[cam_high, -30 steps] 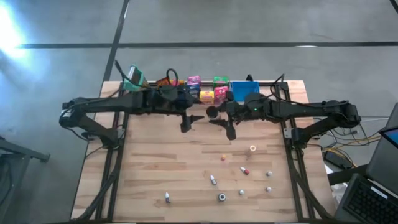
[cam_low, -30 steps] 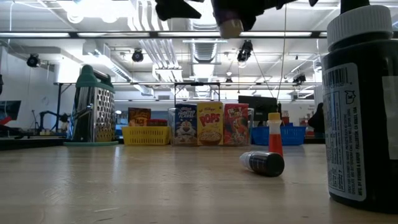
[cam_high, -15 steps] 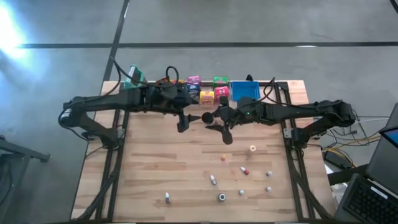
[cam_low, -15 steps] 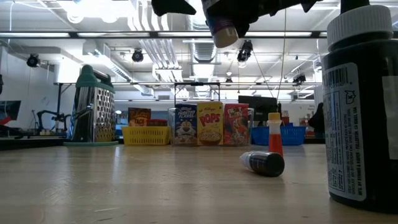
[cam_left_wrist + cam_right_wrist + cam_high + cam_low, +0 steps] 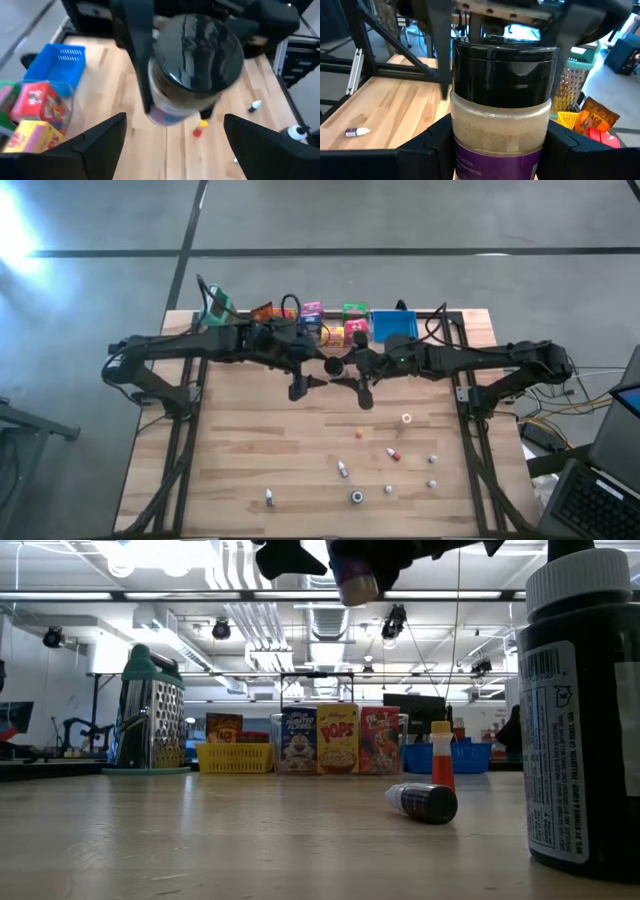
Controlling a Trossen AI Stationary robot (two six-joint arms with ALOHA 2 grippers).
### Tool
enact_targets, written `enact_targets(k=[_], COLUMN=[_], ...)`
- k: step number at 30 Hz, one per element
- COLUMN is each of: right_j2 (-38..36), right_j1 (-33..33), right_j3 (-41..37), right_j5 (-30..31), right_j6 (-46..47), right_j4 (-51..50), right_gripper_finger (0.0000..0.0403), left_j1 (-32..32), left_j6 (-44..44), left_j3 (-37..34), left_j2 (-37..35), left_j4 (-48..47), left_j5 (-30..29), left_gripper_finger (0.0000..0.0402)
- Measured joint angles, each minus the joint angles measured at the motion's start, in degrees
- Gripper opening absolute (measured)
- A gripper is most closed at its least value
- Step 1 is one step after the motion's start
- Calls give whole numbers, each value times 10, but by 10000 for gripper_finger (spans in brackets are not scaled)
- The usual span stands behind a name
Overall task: Pick & Place Kitchen Items
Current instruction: Put the violet seasoning bottle into the yellow bin
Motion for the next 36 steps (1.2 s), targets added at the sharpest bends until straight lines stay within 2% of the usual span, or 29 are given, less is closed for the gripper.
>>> enact_targets(k=[6,23,27,36], right_j2=[0,1,1,1], right_j1=[1,0,0,-6], right_j3=[0,0,0,0], right_j5=[-1,-1,4,5], right_j6=[0,5,11,19], right_j4=[3,6,8,9], right_gripper_finger=[182,187,190,184], left_j1=[0,-1,-2,-1], left_j6=[21,68,79,89], left_j3=[1,0,0,0], left_j2=[9,34,34,34], left_j4=[65,105,108,119], left_j5=[-1,-2,-13,-17], left_gripper_finger=[342,331,307,224])
